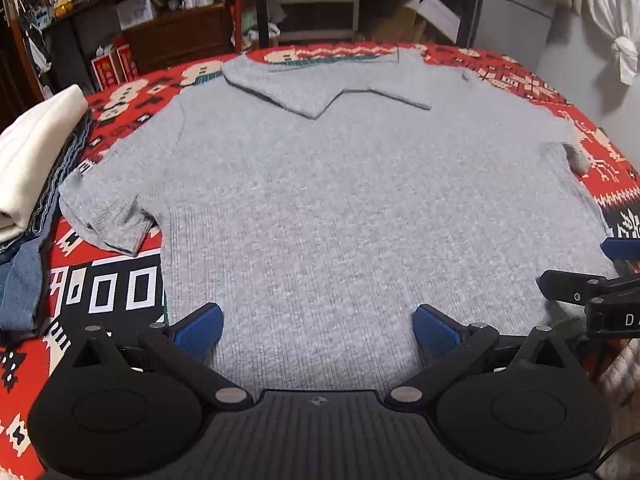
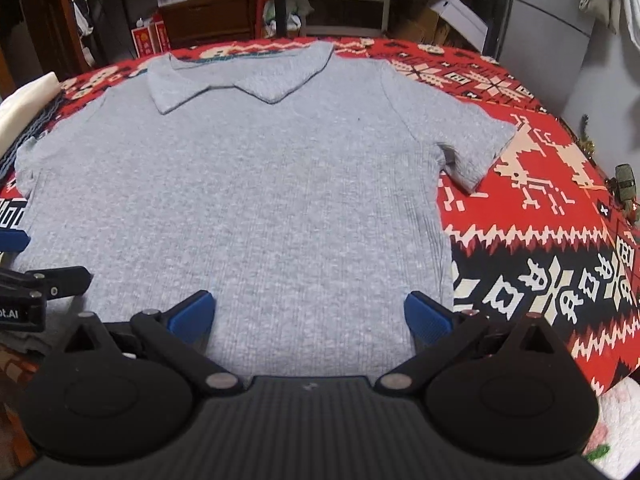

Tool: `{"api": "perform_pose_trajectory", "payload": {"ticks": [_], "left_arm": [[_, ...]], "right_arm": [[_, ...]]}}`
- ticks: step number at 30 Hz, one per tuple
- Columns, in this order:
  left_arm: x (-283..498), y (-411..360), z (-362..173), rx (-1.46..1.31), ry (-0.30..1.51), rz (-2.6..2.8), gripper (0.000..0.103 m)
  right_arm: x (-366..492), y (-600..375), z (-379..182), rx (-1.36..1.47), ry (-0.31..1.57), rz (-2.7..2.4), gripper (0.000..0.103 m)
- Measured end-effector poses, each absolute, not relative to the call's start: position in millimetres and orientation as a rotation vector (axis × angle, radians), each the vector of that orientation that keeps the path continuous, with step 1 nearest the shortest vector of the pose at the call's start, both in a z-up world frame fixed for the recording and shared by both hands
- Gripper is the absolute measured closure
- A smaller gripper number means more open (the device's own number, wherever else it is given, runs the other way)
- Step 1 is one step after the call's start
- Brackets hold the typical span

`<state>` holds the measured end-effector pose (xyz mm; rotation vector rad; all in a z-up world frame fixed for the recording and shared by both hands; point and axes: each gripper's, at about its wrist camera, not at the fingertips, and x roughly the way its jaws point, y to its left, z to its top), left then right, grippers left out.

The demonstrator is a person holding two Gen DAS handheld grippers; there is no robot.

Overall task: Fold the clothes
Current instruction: 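Open both grippers wide and lower them to the grey shirt hem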

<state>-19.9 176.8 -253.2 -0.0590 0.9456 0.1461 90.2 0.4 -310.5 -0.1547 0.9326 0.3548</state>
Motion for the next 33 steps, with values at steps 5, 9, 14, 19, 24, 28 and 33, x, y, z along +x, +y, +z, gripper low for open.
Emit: {"api": "perform_pose_trajectory", "payload": {"ticks": [5, 9, 14, 19, 24, 28, 33], "left_arm": [[-23.3, 174.8, -254.3, -0.056, 0.944, 0.151, 0.000], [-25.6, 175.5, -252.3, -0.052, 0.961, 0.142, 0.000], [-35.5, 179.2, -249.4, -0.055, 1.007, 0.138, 0.000], [-53.7, 180.7, -248.3, -0.050, 1.031, 0.125, 0.000], [-66.5, 186.9, -247.2, -0.074, 1.050, 0.132, 0.000], [-73.0, 193.9, -245.2, -0.107, 1.064, 0.163, 0.001], [-79.5, 199.0, -228.1, -0.151, 0.986, 0.177, 0.001]], "right_arm": [[90.5, -0.3, -310.0, -0.167, 0.933, 0.369, 0.000], [91.3, -2.7, -307.6, -0.177, 0.966, 0.386, 0.000], [84.1, -11.3, -306.3, -0.178, 0.996, 0.385, 0.000], [75.0, -26.3, -304.3, -0.147, 1.014, 0.376, 0.000], [65.2, -32.3, -302.9, -0.185, 1.036, 0.397, 0.000], [57.6, -32.1, -296.9, -0.211, 1.039, 0.395, 0.000], [60.0, -39.6, -281.3, -0.146, 0.978, 0.392, 0.000]]}}
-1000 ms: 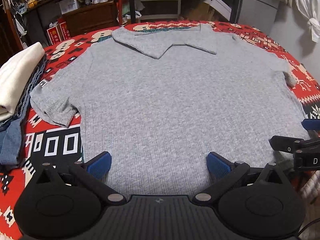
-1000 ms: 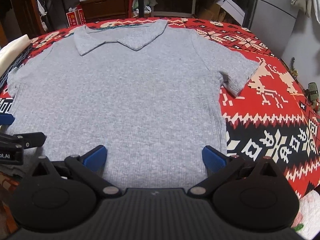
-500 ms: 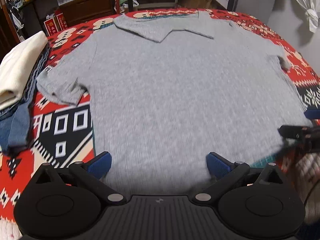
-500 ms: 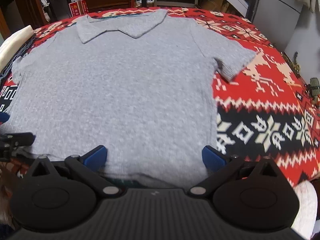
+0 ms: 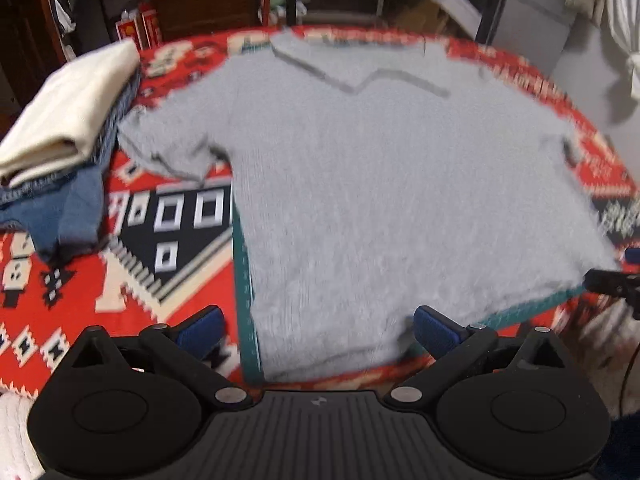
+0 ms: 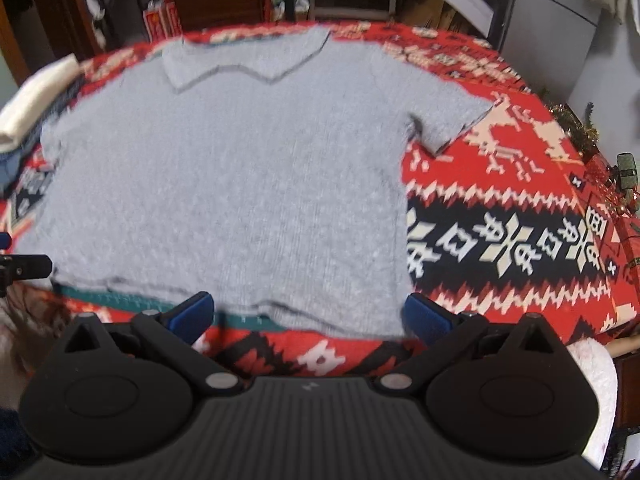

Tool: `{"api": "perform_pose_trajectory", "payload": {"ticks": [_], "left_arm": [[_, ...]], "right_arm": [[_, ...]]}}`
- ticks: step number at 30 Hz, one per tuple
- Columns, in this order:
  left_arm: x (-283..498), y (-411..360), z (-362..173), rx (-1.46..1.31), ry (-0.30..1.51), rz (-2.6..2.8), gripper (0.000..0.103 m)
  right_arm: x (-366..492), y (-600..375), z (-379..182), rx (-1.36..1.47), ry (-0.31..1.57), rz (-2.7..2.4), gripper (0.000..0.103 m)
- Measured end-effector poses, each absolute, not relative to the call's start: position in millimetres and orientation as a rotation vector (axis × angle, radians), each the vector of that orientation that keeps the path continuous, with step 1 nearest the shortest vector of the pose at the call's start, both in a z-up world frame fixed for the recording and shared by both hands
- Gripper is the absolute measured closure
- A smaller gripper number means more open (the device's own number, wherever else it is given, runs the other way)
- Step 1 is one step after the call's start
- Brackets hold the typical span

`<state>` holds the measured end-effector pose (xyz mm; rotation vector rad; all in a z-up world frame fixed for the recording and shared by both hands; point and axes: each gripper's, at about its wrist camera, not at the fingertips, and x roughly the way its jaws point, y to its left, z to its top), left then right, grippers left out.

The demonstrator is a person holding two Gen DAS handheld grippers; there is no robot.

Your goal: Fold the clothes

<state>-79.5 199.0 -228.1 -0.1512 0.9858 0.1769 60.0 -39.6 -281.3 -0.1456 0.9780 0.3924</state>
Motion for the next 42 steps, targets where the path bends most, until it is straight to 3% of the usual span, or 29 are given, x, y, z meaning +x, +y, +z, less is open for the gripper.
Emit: {"api": "perform_pose_trajectory", "payload": {"ticks": [9, 14, 16, 18, 22, 29, 39, 41, 42], "left_arm": [[-41.6, 174.4, -226.6, -0.081, 0.920, 0.149, 0.001], [-38.5, 171.0, -242.4, -0.046, 0.958, 0.161, 0.001], [-40.6, 172.4, -246.8, -0.056, 0.966, 0.158, 0.001], [-41.6, 174.1, -249.5, -0.065, 0.970, 0.157, 0.001], [-41.0, 175.0, -251.2, -0.062, 0.963, 0.152, 0.001], [-43.3, 174.5, -253.0, -0.055, 0.945, 0.144, 0.000], [-44.2, 174.9, -253.7, -0.054, 0.935, 0.139, 0.000], [-44.0, 174.8, -253.5, -0.055, 0.935, 0.141, 0.000], [-43.9, 174.7, -253.6, -0.054, 0.935, 0.141, 0.000]], "right_arm": [[80.3, -22.3, -284.6, -0.182, 0.884, 0.355, 0.003], [81.1, -50.0, -272.8, -0.076, 0.907, 0.326, 0.032], [82.0, -62.8, -265.0, -0.015, 0.920, 0.333, 0.058], [84.2, -70.4, -259.0, 0.045, 0.951, 0.366, 0.078], [89.3, -60.2, -261.2, 0.042, 1.004, 0.406, 0.092], [89.4, -33.4, -284.7, -0.086, 1.113, 0.414, 0.096], [66.8, -52.6, -273.0, -0.037, 1.080, 0.455, 0.091], [69.7, -51.8, -266.1, -0.028, 1.042, 0.463, 0.081], [71.3, -49.5, -263.8, -0.039, 1.022, 0.457, 0.068]]}}
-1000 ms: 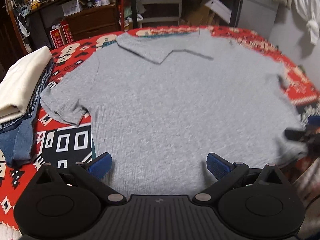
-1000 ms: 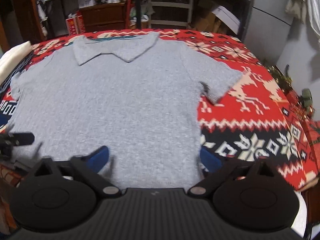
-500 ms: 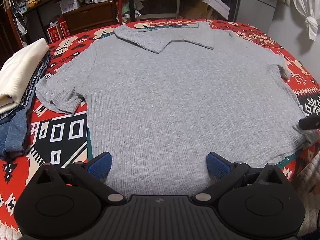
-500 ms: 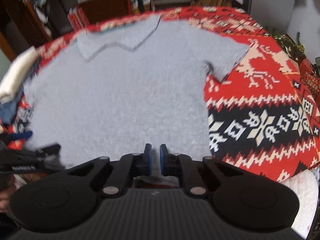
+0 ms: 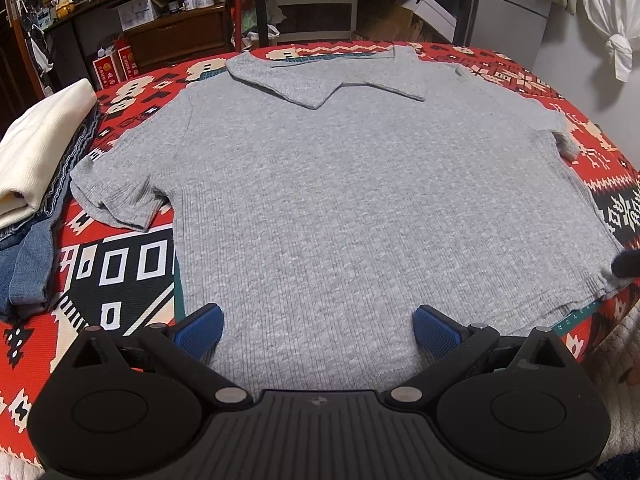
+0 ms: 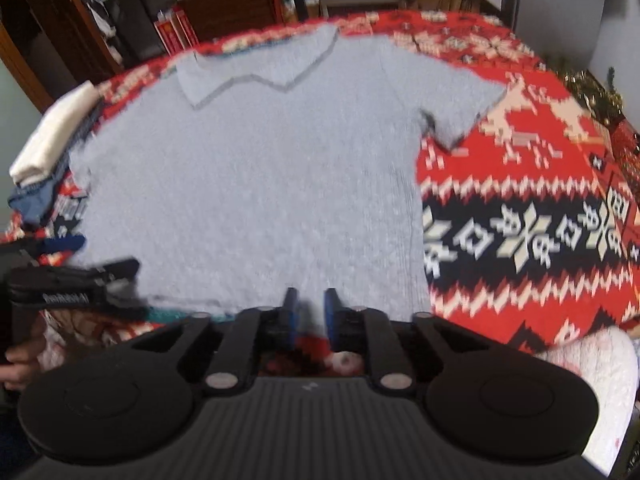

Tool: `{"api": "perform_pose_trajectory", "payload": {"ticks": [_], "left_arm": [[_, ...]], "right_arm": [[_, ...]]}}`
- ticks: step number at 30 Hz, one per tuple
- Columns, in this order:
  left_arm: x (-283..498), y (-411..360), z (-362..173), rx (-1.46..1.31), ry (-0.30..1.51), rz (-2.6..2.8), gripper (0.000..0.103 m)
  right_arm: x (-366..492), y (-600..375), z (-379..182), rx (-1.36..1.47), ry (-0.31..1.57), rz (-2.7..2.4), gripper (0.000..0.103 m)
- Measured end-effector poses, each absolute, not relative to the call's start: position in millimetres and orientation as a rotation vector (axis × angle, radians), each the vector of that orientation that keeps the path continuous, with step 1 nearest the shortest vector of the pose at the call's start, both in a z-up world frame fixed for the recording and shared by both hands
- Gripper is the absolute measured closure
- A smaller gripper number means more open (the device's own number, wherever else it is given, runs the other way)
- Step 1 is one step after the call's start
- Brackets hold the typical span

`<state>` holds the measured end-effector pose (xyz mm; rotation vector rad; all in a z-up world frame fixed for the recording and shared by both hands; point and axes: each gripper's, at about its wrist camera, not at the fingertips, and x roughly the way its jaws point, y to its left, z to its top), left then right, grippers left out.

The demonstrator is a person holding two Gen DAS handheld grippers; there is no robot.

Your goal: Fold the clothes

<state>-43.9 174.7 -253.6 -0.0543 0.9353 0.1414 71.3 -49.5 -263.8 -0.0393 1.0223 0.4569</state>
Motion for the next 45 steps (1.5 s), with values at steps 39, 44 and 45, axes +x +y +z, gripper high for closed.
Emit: {"api": "perform_pose_trajectory", "payload": {"ticks": [39, 44, 45], "left_arm": [[-47.6, 174.1, -255.6, -0.036, 0.907, 0.131, 0.000], [-48.7, 172.9, -255.9, -0.039, 0.893, 0.141, 0.000], [-49.0, 172.7, -256.0, -0.041, 0.892, 0.145, 0.000]], "right_arm": [[81.0, -15.6, -315.1, -0.165, 0.857, 0.382, 0.000], [80.4, -15.9, -315.6, -0.160, 0.850, 0.382, 0.000], [80.4, -15.9, -315.6, -0.160, 0.850, 0.381, 0.000]]}}
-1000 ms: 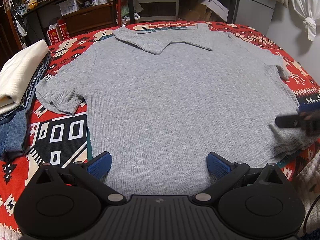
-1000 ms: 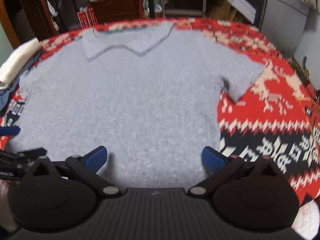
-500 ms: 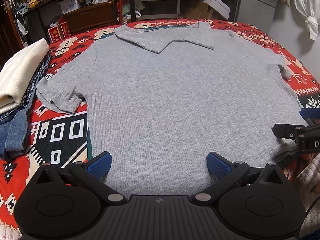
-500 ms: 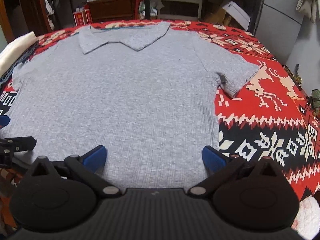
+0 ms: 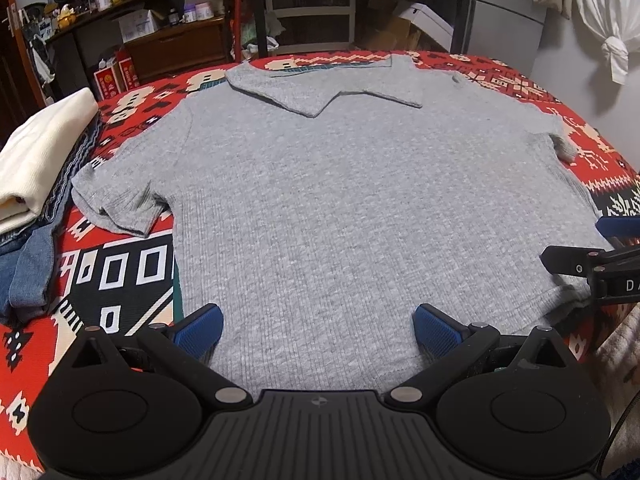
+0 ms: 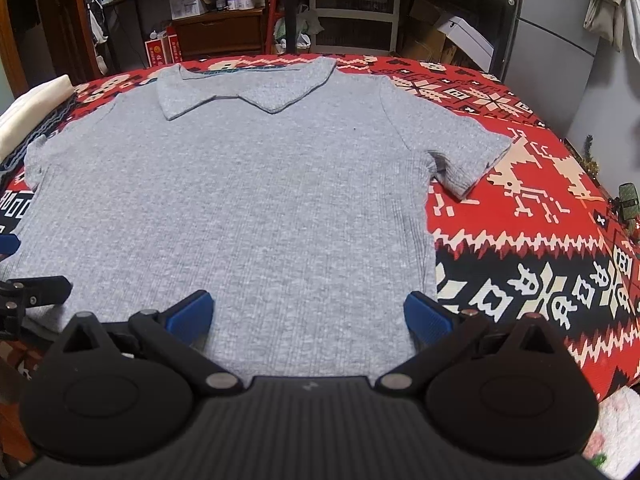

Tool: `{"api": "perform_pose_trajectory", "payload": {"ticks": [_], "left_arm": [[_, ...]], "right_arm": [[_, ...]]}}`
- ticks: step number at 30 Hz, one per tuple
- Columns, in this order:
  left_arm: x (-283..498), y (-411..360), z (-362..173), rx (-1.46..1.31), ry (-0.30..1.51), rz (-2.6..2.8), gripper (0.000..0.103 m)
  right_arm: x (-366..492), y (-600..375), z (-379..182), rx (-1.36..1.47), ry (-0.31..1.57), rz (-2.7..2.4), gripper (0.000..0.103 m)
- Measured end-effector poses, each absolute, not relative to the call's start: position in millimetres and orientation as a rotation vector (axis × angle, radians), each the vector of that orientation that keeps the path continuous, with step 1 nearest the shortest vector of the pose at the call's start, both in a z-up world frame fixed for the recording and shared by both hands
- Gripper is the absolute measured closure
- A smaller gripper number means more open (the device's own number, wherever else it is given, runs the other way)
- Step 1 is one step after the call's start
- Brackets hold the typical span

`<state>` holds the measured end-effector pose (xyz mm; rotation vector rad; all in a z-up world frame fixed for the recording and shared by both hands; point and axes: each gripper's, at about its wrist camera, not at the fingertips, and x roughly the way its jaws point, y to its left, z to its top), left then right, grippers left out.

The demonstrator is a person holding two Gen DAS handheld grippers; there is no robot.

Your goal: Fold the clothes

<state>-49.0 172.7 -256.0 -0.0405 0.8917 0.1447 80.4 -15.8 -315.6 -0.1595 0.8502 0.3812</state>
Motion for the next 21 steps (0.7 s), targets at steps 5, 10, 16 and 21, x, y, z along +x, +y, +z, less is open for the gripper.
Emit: {"api": "perform_pose_trajectory", "payload": {"ticks": [5, 10, 16, 21], "left_arm": [[-51.6, 173.2, -257.7, -0.036, 0.871, 0.136, 0.000], [-48.0, 176.9, -255.7, -0.021, 0.894, 0.095, 0.000], [-40.6, 185.2, -241.5, -0.014, 0.957, -0.002, 0.000], [-44.8, 197.7, -208.8, -0.053, 0.910, -0.043, 0.000]], "right_arm": [[77.2, -14.9, -317.2, -0.160, 0.838, 0.374, 0.000], [79.0, -15.4, -315.5, -0.155, 0.858, 0.377, 0.000], [88.7, -24.8, -293.7, -0.129, 0.859, 0.447, 0.000], [99.7, -44.4, -266.4, -0.149, 0.842, 0.529, 0.000]]}}
